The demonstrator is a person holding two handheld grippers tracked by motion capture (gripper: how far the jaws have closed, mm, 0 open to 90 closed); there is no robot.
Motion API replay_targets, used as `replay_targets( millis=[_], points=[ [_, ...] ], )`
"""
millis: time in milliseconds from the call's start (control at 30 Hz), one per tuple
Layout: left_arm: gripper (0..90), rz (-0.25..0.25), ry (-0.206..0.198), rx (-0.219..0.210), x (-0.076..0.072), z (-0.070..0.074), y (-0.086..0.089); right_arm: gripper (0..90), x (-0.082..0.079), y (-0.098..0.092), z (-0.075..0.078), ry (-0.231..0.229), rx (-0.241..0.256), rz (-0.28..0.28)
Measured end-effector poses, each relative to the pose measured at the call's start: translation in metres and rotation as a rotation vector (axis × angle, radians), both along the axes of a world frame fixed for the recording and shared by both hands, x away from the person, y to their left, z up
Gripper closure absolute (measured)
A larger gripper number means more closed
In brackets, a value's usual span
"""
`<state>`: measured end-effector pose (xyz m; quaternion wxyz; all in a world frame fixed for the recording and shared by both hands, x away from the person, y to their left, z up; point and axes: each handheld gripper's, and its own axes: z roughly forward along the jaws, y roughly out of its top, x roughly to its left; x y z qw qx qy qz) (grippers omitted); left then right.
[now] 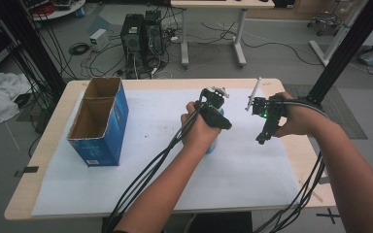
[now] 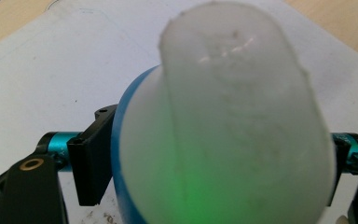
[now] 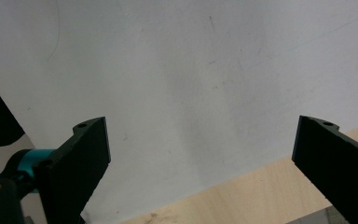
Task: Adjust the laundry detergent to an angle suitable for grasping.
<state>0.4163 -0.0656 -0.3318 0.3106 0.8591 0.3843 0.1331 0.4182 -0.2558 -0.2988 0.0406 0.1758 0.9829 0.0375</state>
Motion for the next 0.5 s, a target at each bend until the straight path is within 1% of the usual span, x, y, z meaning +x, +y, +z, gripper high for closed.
replay_targets(
  millis=[67,133,200,267,300,333,367,433,467,500],
  points=[
    [24.2,0.004,-0.006,0.005,-0.0005,0.0006,0.0007,3.2,0.0006,-0.0005,0.0002,-0.002,0.004,0.002],
    [26.9,0.008,-0.008,0.006,-0.0006,0.0004,0.0006,3.2,0.0005,-0.0005,0.0004,-0.003,0.004,0.001],
    [26.9,0.008,-0.008,0.006,-0.0006,0.0004,0.0006,3.3,0.0006,-0.0005,0.0004,-0.003,0.004,0.002],
    [27.3,0.006,-0.015,0.032,-0.0017,-0.0016,-0.0006,3.3,0.0017,-0.0018,-0.0001,-0.009,0.005,-0.001],
    [27.3,0.013,-0.019,0.034,-0.0022,-0.0019,-0.0012,3.3,0.0012,-0.0018,-0.0001,-0.007,0.009,-0.01],
    [28.9,0.004,-0.02,0.042,-0.0022,-0.0016,-0.0008,3.2,0.0011,-0.0021,-0.0001,-0.007,0.009,-0.013],
    [31.1,0.004,-0.02,0.042,-0.0022,-0.0016,-0.0008,3.2,0.0011,-0.0021,-0.0001,-0.007,0.009,-0.013],
    [31.1,0.004,-0.02,0.042,-0.0022,-0.0016,-0.0008,3.3,0.0013,-0.0025,-0.0001,-0.008,0.008,-0.012],
    [31.1,0.008,-0.019,0.035,-0.0019,-0.0018,-0.0003,3.3,0.0013,-0.0025,-0.0001,-0.008,0.008,-0.012],
    [33.1,0.005,-0.017,0.032,-0.0016,-0.0018,0.0,3.2,0.0016,-0.0034,-0.0001,-0.005,0.01,-0.016]
  ],
)
